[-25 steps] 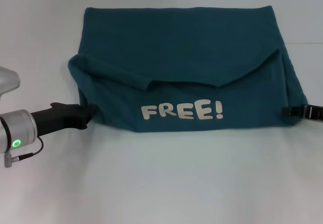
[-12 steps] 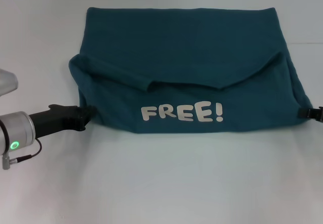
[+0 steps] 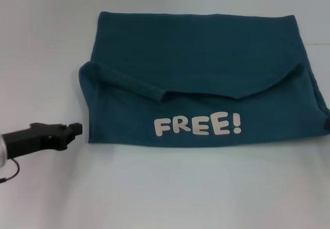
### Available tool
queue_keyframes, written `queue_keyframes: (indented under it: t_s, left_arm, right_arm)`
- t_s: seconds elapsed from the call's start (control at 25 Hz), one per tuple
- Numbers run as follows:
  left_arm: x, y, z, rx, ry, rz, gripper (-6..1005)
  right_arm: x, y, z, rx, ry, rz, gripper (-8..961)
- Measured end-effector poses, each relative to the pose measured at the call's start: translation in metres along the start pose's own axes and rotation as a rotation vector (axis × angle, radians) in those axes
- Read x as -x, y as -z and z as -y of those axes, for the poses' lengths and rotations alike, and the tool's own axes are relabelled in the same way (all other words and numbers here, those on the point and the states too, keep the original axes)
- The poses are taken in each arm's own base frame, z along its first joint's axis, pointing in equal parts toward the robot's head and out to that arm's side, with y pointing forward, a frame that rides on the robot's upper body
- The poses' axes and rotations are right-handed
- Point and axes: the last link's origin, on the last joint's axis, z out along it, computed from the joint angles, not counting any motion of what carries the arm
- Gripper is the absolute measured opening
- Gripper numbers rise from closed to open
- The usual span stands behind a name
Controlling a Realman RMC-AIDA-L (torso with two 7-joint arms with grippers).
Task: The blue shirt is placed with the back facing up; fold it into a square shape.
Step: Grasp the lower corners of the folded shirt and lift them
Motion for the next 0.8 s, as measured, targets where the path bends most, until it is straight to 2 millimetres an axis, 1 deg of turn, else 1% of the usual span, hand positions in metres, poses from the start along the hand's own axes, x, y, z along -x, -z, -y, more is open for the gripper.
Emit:
queue_keyframes:
  t_s: [0.2,0.32,0.52,0.76,0.8]
  left_arm:
    - [0.008,0.017,-0.005,0.044,0.051,-0.009,27]
    - [0.011,0.020,-0.004,0.040,0.073,-0.017,29]
    - [0.006,0.009,-0.003,0.034,0.083,-0.026,33]
    - [-0.003,-0.012,-0.002,0.013,0.083,-0.028,37]
    - [-0.004,-0.014,-0.002,0.008,0.080,-0.026,72]
  right_arm:
    - [-0.007,0.012,0.004,0.005,0.024,-0.010,16]
    - [-0.006,0.014,0.005,-0.001,0.033,-0.005,17]
    - [-0.004,0.007,0.001,0.013,0.049,-0.007,17]
    - [-0.005,0.004,-0.001,0.018,0.044,-0.006,17]
    - [-0.005,0.004,-0.001,0.018,0.042,-0.005,18]
